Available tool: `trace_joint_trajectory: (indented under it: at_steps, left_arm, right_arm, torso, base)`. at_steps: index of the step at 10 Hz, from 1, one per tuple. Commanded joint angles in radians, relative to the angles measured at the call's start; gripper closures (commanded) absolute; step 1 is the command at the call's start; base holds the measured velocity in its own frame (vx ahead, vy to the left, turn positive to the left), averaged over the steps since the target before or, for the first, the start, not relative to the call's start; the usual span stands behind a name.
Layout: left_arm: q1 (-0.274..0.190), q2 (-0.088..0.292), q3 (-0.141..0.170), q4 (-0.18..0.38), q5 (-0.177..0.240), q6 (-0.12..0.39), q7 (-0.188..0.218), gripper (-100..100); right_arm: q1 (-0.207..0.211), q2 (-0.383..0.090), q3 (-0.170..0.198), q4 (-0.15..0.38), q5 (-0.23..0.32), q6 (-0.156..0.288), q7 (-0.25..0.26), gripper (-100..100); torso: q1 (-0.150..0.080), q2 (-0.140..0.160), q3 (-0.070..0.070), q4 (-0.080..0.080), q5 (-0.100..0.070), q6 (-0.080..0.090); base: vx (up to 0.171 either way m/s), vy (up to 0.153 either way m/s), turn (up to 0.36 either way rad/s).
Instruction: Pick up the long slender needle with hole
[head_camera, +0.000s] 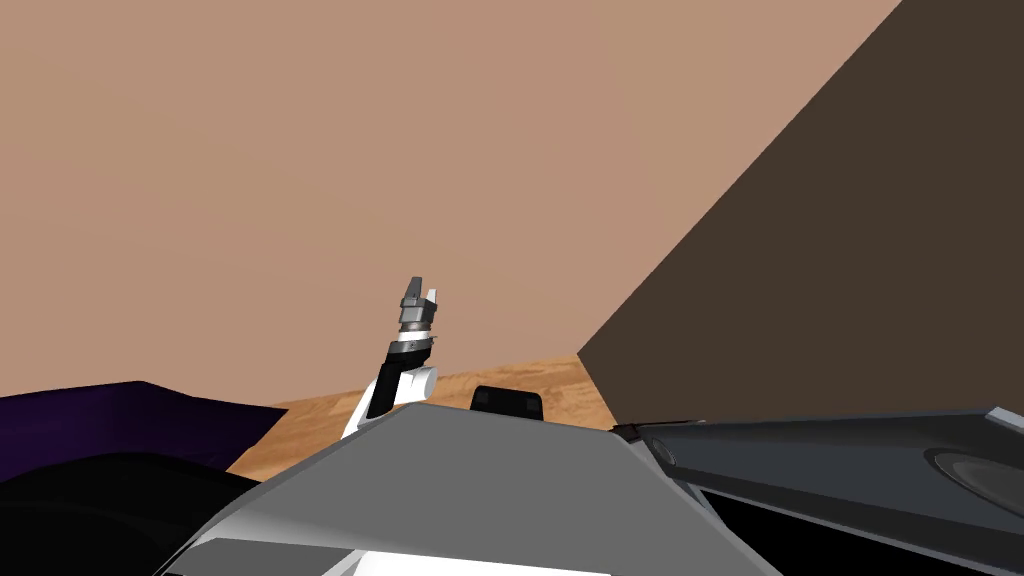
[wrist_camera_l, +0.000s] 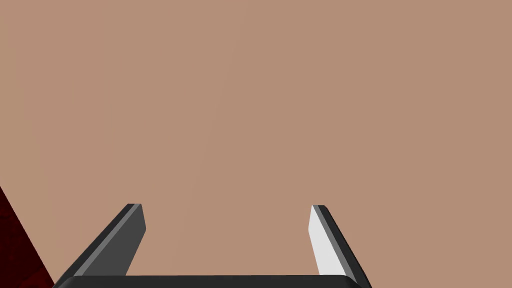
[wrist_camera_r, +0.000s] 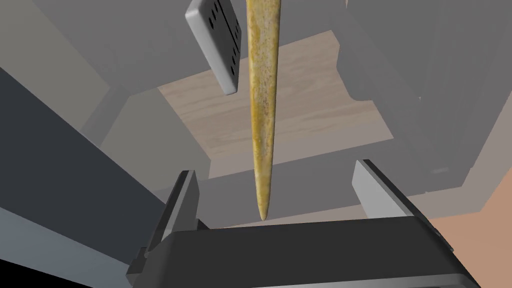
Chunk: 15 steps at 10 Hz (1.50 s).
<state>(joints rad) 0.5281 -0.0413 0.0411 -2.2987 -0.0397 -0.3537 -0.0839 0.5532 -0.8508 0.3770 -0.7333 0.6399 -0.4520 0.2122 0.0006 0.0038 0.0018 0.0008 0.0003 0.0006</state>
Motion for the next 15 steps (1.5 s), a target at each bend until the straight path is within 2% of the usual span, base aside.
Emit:
trace_joint_trajectory:
  at_steps: [1, 3, 4, 5, 9, 10, 11, 14, 15]
  left_arm:
    - [0.000, 0.000, 0.000, 0.000, 0.000, 0.000, 0.000, 0]
    - [0.000, 0.000, 0.000, 0.000, 0.000, 0.000, 0.000, 0]
    - [0.000, 0.000, 0.000, 0.000, 0.000, 0.000, 0.000, 0]
    - [0.000, 0.000, 0.000, 0.000, 0.000, 0.000, 0.000, 0]
    - [0.000, 0.000, 0.000, 0.000, 0.000, 0.000, 0.000, 0]
    - [0.000, 0.000, 0.000, 0.000, 0.000, 0.000, 0.000, 0]
    - [0.000, 0.000, 0.000, 0.000, 0.000, 0.000, 0.000, 0]
    - [0.001, 0.000, 0.000, 0.000, 0.000, 0.000, 0.000, 0]
    - [0.001, 0.000, 0.000, 0.000, 0.000, 0.000, 0.000, 0]
  right_arm:
    - [-0.028, 0.024, 0.011, 0.033, -0.007, 0.015, -0.019, -100]
    - [-0.069, 0.058, 0.030, 0.075, -0.015, 0.041, -0.050, -100]
    - [-0.062, 0.052, 0.022, 0.073, -0.012, 0.026, -0.032, -100]
    - [-0.065, 0.054, 0.023, 0.077, -0.013, 0.028, -0.035, 100]
    - [-0.064, 0.053, 0.022, 0.077, -0.013, 0.028, -0.035, 100]
    - [-0.064, 0.053, 0.022, 0.077, -0.013, 0.028, -0.035, 0]
    - [-0.044, 0.038, 0.019, 0.050, -0.010, 0.025, -0.032, 100]
    - [0.013, -0.010, -0.009, -0.009, 0.002, -0.010, 0.011, 100]
    - [0.001, -0.001, -0.002, 0.002, -0.001, 0.002, -0.003, 100]
  torso:
    - [0.000, 0.000, 0.000, 0.000, 0.000, 0.000]
    - [0.000, 0.006, 0.004, 0.001, 0.000, 0.001]
    - [0.000, 0.007, 0.004, 0.002, 0.000, 0.000]
    - [0.000, 0.003, 0.002, 0.001, 0.000, 0.002]
    - [0.001, -0.002, -0.001, 0.000, 0.000, 0.001]
    - [0.001, -0.002, -0.001, 0.000, 0.000, 0.001]
    - [0.001, -0.002, -0.001, 0.000, 0.000, 0.001]
    - [0.004, -0.010, -0.006, -0.002, 0.001, 0.002]
    - [0.005, -0.012, -0.007, -0.003, 0.001, 0.003]
  base:
    - [-0.123, -0.029, 0.283]
    - [-0.151, -0.030, 0.261]
    - [-0.068, -0.013, 0.062]
    - [-0.012, -0.003, -0.014]
    - [-0.001, -0.001, 0.000]
    - [0.000, 0.000, 0.000]
    - [0.052, 0.014, -0.208]
    - [0.138, 0.038, -0.261]
    - [0.069, 0.031, -0.072]
